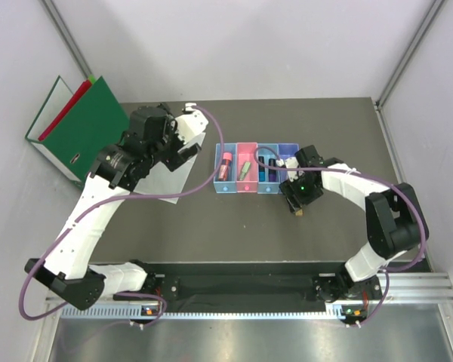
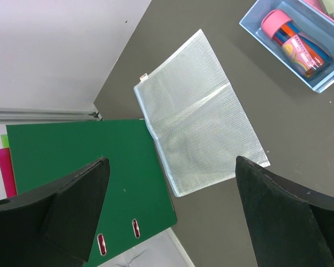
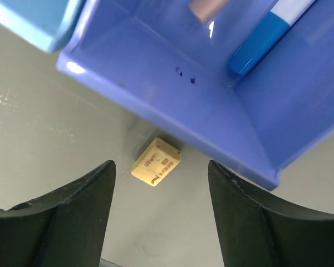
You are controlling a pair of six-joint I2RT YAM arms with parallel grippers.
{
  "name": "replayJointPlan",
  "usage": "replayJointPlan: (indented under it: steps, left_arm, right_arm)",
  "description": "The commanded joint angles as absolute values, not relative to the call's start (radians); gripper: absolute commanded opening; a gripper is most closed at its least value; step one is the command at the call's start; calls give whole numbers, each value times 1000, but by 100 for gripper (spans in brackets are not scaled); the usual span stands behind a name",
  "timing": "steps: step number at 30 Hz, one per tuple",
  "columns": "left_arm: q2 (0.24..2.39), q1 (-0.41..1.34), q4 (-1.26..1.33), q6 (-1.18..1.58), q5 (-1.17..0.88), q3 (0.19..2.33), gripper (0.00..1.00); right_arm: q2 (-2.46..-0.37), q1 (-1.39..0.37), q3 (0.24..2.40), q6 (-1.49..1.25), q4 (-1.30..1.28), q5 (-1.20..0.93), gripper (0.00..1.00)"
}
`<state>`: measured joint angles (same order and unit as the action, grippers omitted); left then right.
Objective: Sort the stationery into containers
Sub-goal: Pick up the stationery from the center of the board.
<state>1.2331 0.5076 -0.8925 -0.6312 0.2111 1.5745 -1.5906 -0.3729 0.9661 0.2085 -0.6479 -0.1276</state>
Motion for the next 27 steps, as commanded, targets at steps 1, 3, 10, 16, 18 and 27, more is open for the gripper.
replayJointPlan:
  steps: [1,3,10,16,18,27]
  left_arm:
    - [1232,511,-893,-626,225,1617,99]
    - [1235,509,-896,-629,227,1621,99]
    - [1252,511,-897,-638,226,1644,99]
    - [1258,511,-893,-635,222,1649,99]
    - [1258,509,-891,-638,222,1651,99]
    - [1262,511,-885,-641,221,1660,99]
  right_arm:
    - [-1614,-380,1014,209,-638,-106,65]
    - [-1627,-380,1020,207,-643,-109,61]
    - [-1643,-380,1028,210,-653,-110,50]
    - [-1654,-380,1034,212,-664,-118,44]
    - [-1649,-385,1032,215,-667,-120,44]
    - [-1638,-414,1026,212,-676,-101,43]
